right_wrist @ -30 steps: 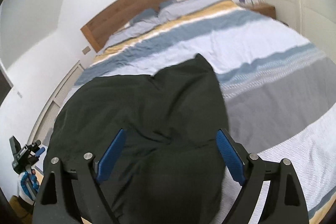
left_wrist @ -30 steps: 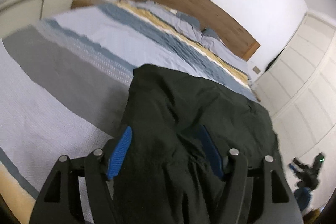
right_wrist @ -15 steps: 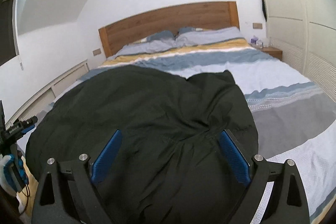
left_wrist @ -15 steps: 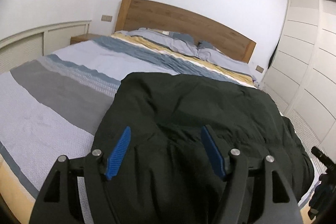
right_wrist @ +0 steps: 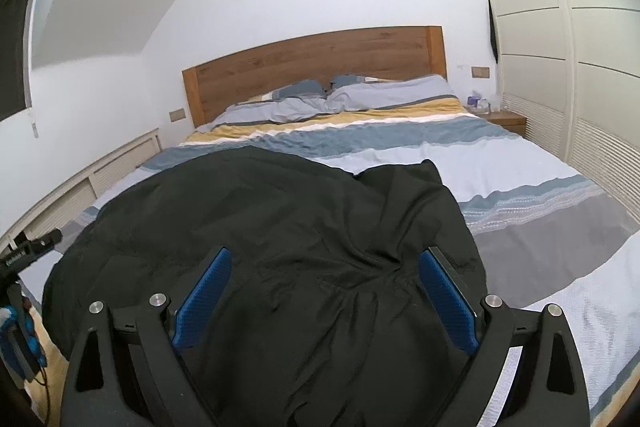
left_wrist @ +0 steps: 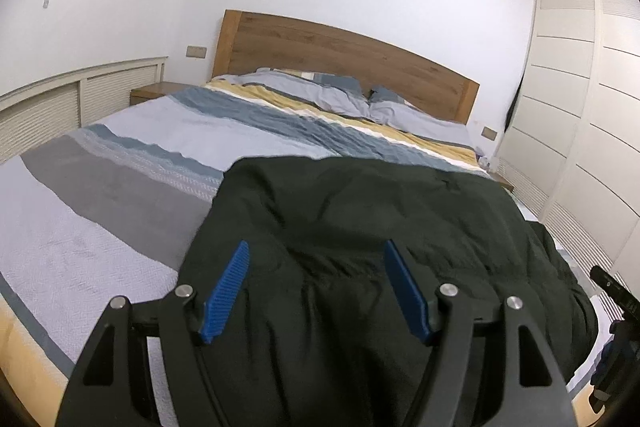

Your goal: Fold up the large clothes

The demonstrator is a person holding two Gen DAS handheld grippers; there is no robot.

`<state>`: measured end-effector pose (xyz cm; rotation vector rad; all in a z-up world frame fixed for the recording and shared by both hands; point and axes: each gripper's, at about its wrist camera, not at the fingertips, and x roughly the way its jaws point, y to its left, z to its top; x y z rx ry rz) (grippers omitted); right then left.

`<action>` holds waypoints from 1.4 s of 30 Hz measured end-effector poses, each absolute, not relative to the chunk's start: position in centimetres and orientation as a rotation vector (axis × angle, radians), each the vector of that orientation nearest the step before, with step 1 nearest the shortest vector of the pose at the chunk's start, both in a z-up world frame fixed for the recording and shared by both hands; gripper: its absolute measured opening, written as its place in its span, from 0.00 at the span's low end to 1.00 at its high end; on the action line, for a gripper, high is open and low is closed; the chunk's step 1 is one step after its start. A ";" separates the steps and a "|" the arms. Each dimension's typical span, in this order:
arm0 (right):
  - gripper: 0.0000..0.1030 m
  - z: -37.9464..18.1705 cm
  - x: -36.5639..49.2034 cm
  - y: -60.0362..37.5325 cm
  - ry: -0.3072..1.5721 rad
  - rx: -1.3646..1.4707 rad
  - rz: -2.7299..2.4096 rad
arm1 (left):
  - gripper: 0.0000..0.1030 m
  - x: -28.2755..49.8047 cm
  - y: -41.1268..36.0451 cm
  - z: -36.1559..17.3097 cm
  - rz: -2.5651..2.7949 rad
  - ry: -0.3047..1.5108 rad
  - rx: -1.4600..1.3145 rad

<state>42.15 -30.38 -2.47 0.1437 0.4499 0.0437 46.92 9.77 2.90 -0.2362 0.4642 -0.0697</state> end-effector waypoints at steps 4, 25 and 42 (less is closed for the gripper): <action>0.91 -1.6 42.0 -30.6 0.461 0.140 0.018 | 0.67 46.6 9.5 4.1 -0.071 0.456 -0.224; 0.91 1.7 37.9 -28.0 0.614 0.181 -0.045 | 0.83 44.2 3.9 10.2 -0.139 0.550 -0.057; 0.96 1.6 36.7 -26.1 0.717 0.200 -0.037 | 0.83 41.0 -0.5 8.6 -0.219 0.663 0.020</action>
